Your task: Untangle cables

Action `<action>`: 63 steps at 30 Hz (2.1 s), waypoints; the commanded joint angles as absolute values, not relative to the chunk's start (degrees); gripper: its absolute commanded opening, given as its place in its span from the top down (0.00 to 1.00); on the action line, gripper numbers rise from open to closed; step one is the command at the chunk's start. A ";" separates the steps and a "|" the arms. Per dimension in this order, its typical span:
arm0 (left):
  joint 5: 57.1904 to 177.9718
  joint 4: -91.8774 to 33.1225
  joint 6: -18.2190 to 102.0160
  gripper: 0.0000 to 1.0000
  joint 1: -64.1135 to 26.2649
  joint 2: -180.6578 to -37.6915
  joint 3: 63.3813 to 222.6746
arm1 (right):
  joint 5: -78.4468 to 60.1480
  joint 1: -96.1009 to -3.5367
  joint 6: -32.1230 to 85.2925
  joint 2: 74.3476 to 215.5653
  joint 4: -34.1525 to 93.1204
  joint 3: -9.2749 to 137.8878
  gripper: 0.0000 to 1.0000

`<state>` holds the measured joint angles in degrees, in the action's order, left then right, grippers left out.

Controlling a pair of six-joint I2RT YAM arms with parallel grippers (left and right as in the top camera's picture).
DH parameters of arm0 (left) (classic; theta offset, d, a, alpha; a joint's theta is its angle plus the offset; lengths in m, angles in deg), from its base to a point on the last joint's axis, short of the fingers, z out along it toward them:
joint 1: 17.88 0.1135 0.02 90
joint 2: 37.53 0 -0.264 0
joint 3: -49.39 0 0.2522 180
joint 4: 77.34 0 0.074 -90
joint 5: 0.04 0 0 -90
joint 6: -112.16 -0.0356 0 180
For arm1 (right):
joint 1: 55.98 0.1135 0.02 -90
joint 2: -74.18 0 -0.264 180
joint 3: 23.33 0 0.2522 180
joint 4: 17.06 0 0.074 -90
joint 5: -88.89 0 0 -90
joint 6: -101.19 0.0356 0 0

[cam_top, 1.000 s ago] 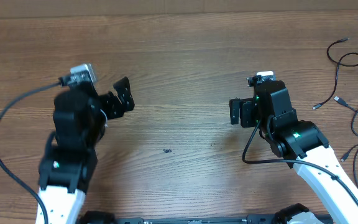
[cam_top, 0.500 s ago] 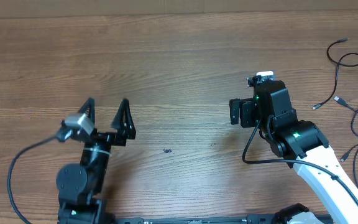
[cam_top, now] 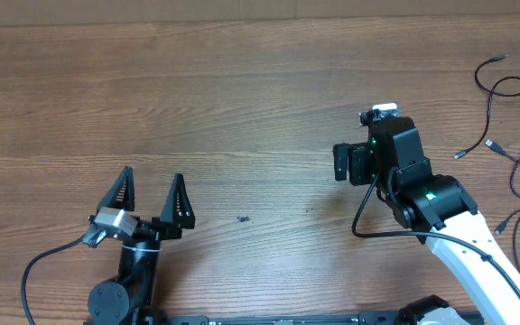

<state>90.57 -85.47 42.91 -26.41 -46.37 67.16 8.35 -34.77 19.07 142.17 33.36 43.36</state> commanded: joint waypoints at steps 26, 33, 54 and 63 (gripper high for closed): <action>89.80 -59.00 29.80 0.00 -25.34 -37.69 63.42 | 9.09 -34.46 19.02 141.45 33.04 44.60 0.00; 90.19 -59.00 25.47 0.00 -25.34 -37.69 63.42 | 9.09 -34.46 19.02 141.45 33.06 44.60 0.00; 89.95 -59.11 24.71 0.00 -25.34 -37.69 63.42 | 9.09 -34.46 19.02 141.45 33.04 44.60 0.00; 89.93 -59.11 24.71 0.00 -25.34 -37.74 63.42 | 9.09 -34.46 19.02 141.45 33.06 44.60 0.00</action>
